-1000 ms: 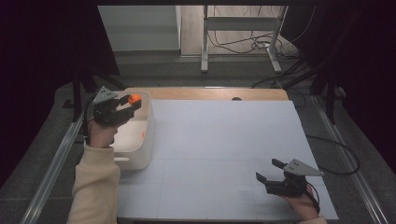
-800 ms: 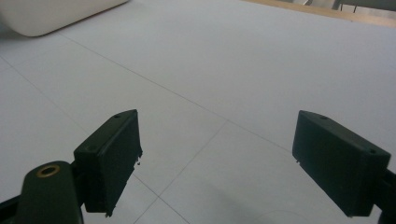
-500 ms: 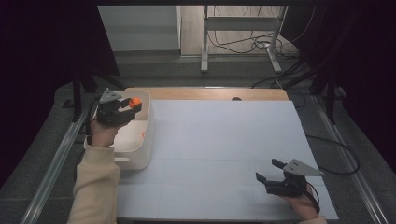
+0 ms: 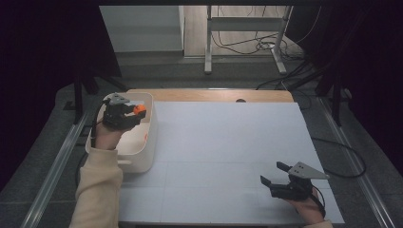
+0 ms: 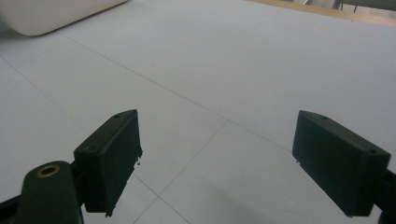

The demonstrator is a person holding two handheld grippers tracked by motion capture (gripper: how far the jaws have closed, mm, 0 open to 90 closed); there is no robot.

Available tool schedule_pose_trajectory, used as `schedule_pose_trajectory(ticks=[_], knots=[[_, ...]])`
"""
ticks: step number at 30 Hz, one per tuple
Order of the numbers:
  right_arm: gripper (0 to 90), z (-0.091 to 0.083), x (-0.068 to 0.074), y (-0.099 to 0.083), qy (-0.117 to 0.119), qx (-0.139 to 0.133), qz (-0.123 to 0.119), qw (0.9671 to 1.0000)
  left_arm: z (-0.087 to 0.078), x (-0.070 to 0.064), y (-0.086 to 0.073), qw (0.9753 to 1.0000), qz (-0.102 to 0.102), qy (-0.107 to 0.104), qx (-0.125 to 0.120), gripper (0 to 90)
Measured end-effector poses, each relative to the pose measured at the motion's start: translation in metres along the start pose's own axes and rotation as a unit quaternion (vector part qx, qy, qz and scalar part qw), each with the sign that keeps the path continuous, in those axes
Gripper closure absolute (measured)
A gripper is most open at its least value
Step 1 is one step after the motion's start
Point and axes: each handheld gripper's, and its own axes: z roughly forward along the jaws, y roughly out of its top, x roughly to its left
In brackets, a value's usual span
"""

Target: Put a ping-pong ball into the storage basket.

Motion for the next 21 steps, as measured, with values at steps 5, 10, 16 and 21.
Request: schedule_pose_trajectory(ticks=[5, 10, 16, 21], knots=[[16.0, 0.0000, 0.0000, 0.0000, 0.000, 0.000, 0.000, 1.0000, -0.0007, -0.0003, 0.0003, 1.0000, 0.000, 0.000, -0.003, 49.8], [16.0, 0.0000, 0.0000, 0.0000, 0.000, 0.000, 0.000, 1.0000, -0.0017, -0.0002, 0.0003, 1.0000, -0.001, 0.002, -0.006, 49.7], [16.0, -0.0001, -0.0001, 0.0000, 0.000, 0.000, 0.001, 1.0000, -0.0035, -0.0019, 0.0021, 0.9995, -0.005, 0.023, -0.019, 23.9], [16.0, 0.0000, -0.0001, 0.0000, 0.000, 0.000, 0.000, 1.0000, -0.0054, -0.0026, 0.0028, 0.9995, -0.006, 0.013, -0.027, 21.0]])
